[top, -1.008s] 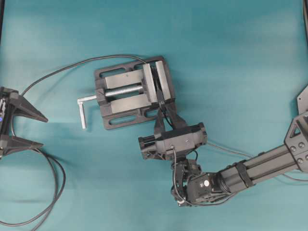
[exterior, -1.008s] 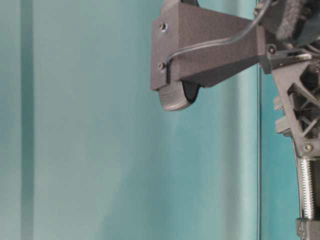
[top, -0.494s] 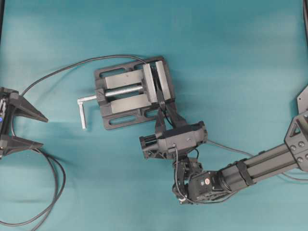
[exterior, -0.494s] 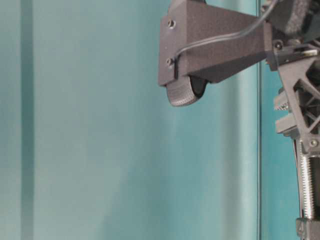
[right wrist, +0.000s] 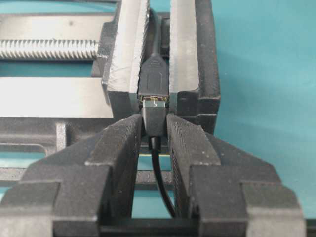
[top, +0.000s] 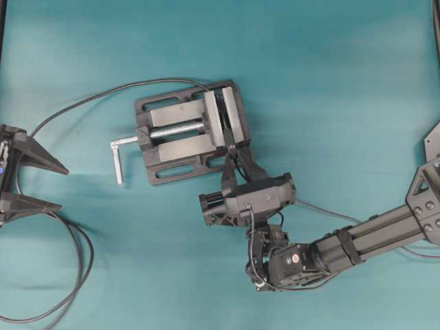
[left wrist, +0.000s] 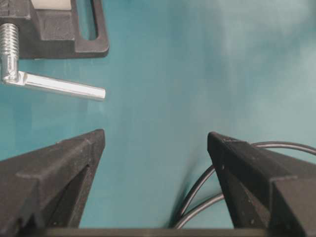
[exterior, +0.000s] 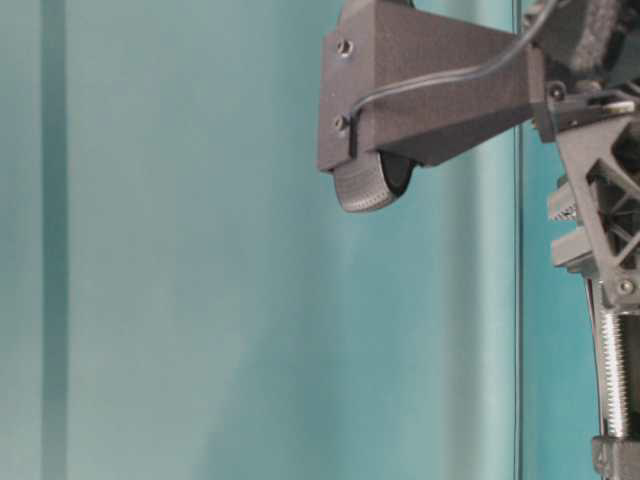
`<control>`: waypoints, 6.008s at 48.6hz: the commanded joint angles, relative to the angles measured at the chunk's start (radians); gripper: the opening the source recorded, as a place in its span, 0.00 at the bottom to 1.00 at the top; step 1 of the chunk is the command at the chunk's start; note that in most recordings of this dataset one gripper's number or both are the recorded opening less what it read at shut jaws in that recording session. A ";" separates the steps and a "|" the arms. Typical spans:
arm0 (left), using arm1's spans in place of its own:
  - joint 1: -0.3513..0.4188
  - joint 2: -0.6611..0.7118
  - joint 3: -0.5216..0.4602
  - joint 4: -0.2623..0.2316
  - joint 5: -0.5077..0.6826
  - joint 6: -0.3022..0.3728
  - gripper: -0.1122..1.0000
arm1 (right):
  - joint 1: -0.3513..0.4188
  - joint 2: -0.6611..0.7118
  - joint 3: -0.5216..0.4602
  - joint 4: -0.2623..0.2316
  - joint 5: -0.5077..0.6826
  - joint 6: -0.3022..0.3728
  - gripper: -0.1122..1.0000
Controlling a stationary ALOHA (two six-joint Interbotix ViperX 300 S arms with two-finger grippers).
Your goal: Insert the USB cable into the fixed female connector.
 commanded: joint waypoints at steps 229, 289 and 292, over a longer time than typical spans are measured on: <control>-0.002 0.011 0.000 0.003 -0.028 -0.009 0.99 | -0.043 -0.018 -0.058 0.031 -0.098 -0.005 0.35; -0.002 0.011 0.000 0.003 -0.028 -0.009 0.99 | 0.025 -0.023 -0.049 0.051 -0.040 -0.011 0.68; 0.000 0.011 0.000 0.003 -0.028 -0.009 0.99 | 0.037 -0.026 -0.044 0.051 -0.035 -0.011 0.68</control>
